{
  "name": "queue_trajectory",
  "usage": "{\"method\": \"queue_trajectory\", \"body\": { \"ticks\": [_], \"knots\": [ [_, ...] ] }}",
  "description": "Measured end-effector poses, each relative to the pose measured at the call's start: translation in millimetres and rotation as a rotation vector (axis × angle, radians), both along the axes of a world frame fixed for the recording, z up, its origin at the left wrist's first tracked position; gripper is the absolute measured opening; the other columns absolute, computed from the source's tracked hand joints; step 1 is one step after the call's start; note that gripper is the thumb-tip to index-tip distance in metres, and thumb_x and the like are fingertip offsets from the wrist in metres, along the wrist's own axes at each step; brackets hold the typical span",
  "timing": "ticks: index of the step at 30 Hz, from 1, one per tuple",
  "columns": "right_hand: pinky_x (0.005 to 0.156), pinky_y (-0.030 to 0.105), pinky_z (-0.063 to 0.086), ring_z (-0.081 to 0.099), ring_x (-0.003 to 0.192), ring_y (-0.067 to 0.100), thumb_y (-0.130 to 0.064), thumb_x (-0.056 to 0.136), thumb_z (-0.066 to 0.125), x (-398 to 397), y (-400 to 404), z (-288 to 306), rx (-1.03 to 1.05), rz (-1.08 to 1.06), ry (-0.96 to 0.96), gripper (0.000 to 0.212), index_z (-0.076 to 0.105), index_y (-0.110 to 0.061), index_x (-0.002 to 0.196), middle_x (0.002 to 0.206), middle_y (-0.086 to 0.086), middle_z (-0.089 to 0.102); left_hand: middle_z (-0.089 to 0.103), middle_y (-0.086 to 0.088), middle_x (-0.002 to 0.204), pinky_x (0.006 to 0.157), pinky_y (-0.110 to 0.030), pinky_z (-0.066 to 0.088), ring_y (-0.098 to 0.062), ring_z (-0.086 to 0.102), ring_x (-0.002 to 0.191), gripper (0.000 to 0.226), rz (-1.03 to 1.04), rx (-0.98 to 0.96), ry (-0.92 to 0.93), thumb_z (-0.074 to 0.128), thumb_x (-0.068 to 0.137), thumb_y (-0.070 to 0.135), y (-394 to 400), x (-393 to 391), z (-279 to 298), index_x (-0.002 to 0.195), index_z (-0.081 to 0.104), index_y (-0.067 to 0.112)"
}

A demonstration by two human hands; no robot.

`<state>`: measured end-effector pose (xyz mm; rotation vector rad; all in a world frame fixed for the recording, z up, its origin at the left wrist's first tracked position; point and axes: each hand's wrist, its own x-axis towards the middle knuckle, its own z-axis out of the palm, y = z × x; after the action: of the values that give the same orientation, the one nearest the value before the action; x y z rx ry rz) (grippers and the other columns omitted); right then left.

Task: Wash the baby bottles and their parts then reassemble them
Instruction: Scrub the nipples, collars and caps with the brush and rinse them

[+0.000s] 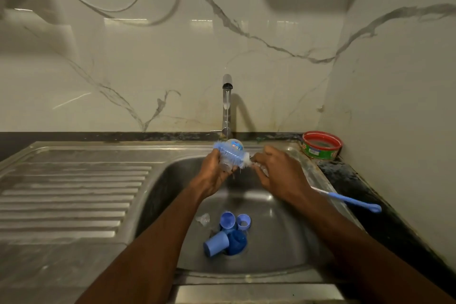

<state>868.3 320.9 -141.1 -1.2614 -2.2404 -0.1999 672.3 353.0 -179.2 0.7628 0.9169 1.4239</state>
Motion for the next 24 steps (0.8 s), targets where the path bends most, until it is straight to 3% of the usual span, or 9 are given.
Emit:
{"method": "queue_trajectory", "body": {
  "ticks": [7, 11, 13, 17, 22, 24],
  "knots": [
    [0.065, 0.032, 0.044, 0.058, 0.083, 0.021, -0.029, 0.097, 0.057, -13.1, 9.0, 10.4, 0.005, -0.212, 0.104, 0.017, 0.066, -0.026, 0.112, 0.100, -0.002, 0.052, 0.066, -0.024, 0.114, 0.070, -0.028, 0.055, -0.027, 0.068, 0.087, 0.031, -0.064, -0.024, 0.139, 0.037, 0.107, 0.018, -8.6, 11.8, 6.6, 0.124, 0.054, -0.001],
    [0.067, 0.034, 0.051, 0.057, 0.083, 0.017, -0.033, 0.093, 0.063, -10.2, -3.1, 2.7, -0.065, -0.057, 0.062, 0.020, 0.069, -0.031, 0.111, 0.095, -0.006, 0.053, 0.070, -0.020, 0.118, 0.090, -0.035, 0.056, -0.029, 0.068, 0.104, 0.030, -0.060, 0.083, 0.155, 0.049, 0.103, 0.012, -5.3, 3.8, 1.3, 0.129, 0.059, -0.001],
    [0.068, 0.035, 0.052, 0.059, 0.083, 0.017, -0.032, 0.092, 0.063, -3.6, -2.1, 5.3, -0.039, -0.108, 0.092, 0.020, 0.069, -0.031, 0.111, 0.097, -0.005, 0.056, 0.069, -0.018, 0.123, 0.097, -0.037, 0.055, -0.028, 0.067, 0.113, 0.031, -0.097, 0.124, 0.170, 0.052, 0.103, 0.013, -5.9, 2.7, -0.5, 0.131, 0.058, 0.001],
    [0.067, 0.036, 0.053, 0.061, 0.080, 0.020, -0.029, 0.094, 0.060, 0.0, 4.7, 12.5, 0.033, -0.270, 0.135, 0.018, 0.069, -0.026, 0.109, 0.097, -0.002, 0.055, 0.070, -0.015, 0.121, 0.097, -0.036, 0.055, -0.024, 0.068, 0.110, 0.026, -0.149, 0.150, 0.264, 0.059, 0.099, 0.009, -10.5, 11.0, 2.3, 0.125, 0.063, 0.005],
    [0.070, 0.036, 0.052, 0.057, 0.085, 0.017, -0.033, 0.092, 0.064, -5.8, -4.5, 8.2, -0.031, -0.037, 0.118, 0.019, 0.069, -0.031, 0.111, 0.094, -0.004, 0.055, 0.072, -0.016, 0.117, 0.098, -0.036, 0.053, -0.026, 0.067, 0.110, 0.049, -0.107, 0.183, 0.252, 0.076, 0.081, 0.019, -11.2, 0.8, 2.0, 0.125, 0.064, 0.001],
    [0.070, 0.036, 0.052, 0.058, 0.086, 0.017, -0.037, 0.092, 0.063, -3.8, -3.4, 6.8, -0.019, -0.039, 0.114, 0.021, 0.068, -0.034, 0.111, 0.094, -0.006, 0.054, 0.072, -0.014, 0.118, 0.095, -0.033, 0.053, -0.025, 0.066, 0.110, 0.046, -0.124, 0.170, 0.217, 0.073, 0.082, 0.016, -10.1, -2.4, -1.1, 0.125, 0.063, 0.003]
  ]
}}
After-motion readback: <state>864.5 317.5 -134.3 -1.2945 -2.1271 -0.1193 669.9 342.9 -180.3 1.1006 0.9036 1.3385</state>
